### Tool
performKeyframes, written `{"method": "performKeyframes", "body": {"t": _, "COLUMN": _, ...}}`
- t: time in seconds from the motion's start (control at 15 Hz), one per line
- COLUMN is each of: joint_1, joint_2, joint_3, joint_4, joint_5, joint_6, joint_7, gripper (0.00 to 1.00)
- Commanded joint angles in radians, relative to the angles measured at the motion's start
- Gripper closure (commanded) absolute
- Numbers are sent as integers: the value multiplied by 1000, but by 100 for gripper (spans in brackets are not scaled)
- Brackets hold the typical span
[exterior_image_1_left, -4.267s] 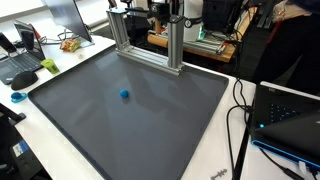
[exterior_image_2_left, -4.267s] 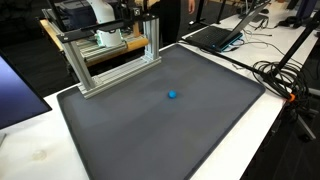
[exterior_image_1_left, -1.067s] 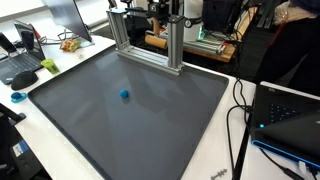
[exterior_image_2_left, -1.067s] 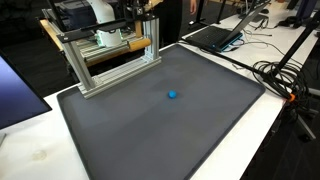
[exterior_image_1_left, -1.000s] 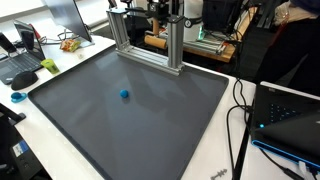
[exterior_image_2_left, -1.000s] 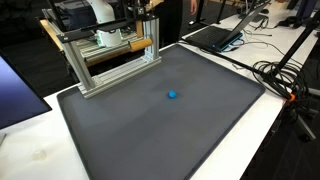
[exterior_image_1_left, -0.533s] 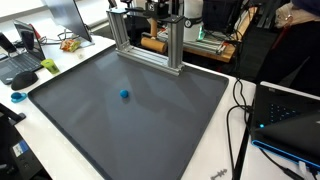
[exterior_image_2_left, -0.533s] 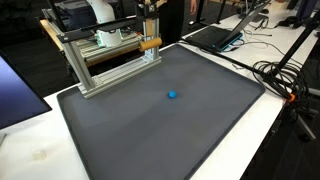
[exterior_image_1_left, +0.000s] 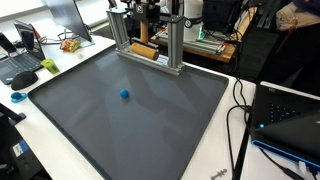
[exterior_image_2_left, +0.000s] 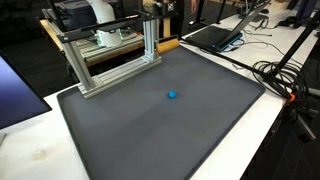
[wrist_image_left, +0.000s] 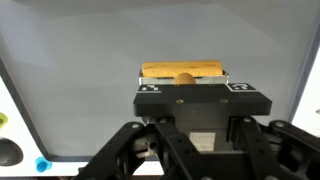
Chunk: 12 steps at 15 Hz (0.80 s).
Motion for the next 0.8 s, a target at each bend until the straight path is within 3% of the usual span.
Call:
{"method": "performKeyframes", "body": {"t": 0.0, "joint_1": -17, "joint_2": 158, "joint_3": -26, "joint_4": 150, "joint_5": -39, "joint_6": 17, "joint_7": 81, "gripper": 78}}
{"method": "performKeyframes", "body": {"t": 0.33, "joint_1": -16, "joint_2": 289, "joint_3": -90, "joint_4": 225, "joint_5": -21, "joint_6": 59, "joint_7": 106, "gripper": 78}}
{"method": "performKeyframes", "body": {"t": 0.47, "joint_1": -16, "joint_2": 320, "joint_3": -109, "joint_4": 245, "joint_5": 50, "joint_6": 56, "joint_7": 51, "gripper": 78}}
{"method": "performKeyframes", "body": {"t": 0.53, "joint_1": -4, "joint_2": 291, "joint_3": -111, "joint_4": 201, "joint_5": 2, "joint_6": 58, "joint_7": 76, "gripper": 53}}
{"method": "performKeyframes", "body": {"t": 0.73, "joint_1": -5, "joint_2": 324, "joint_3": -120, "joint_4": 224, "joint_5": 23, "joint_6": 59, "joint_7": 69, "gripper": 53}}
